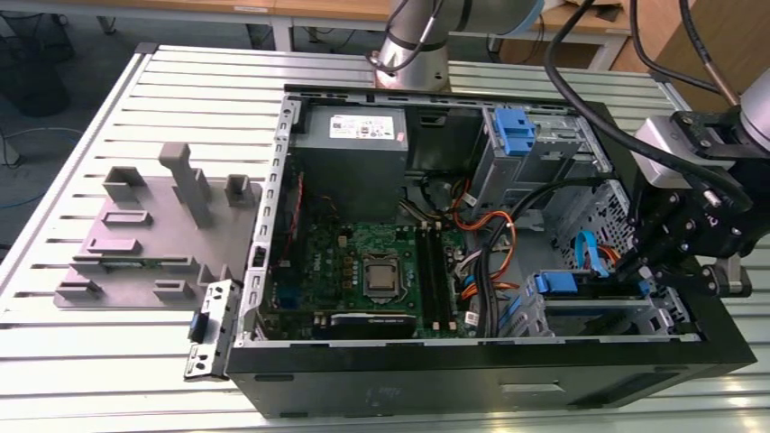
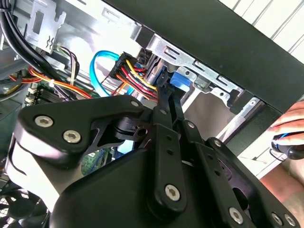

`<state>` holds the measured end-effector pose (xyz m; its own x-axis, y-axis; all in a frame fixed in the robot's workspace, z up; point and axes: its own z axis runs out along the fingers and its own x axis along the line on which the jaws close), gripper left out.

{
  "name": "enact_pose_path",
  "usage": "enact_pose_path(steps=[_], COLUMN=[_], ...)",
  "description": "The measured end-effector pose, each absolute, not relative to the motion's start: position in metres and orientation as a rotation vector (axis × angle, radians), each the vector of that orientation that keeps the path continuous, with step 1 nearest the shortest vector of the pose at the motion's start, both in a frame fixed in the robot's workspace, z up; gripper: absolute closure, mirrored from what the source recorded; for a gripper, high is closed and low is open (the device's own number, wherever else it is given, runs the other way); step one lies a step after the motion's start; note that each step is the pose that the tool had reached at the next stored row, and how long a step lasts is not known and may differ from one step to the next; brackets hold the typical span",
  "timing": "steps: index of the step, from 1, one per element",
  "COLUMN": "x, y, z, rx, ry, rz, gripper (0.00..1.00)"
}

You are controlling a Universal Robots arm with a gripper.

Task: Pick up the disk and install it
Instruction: 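Insert the second disk wire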

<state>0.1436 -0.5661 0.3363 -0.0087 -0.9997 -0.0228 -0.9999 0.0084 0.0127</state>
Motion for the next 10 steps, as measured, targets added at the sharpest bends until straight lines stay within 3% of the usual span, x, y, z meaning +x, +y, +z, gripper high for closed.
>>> enact_pose_path(steps=[10], x=[0.1416], y=[-0.5644], z=[0.3359], rx=[-2.173], ry=[2.258], rz=[0.039], gripper=[0.84])
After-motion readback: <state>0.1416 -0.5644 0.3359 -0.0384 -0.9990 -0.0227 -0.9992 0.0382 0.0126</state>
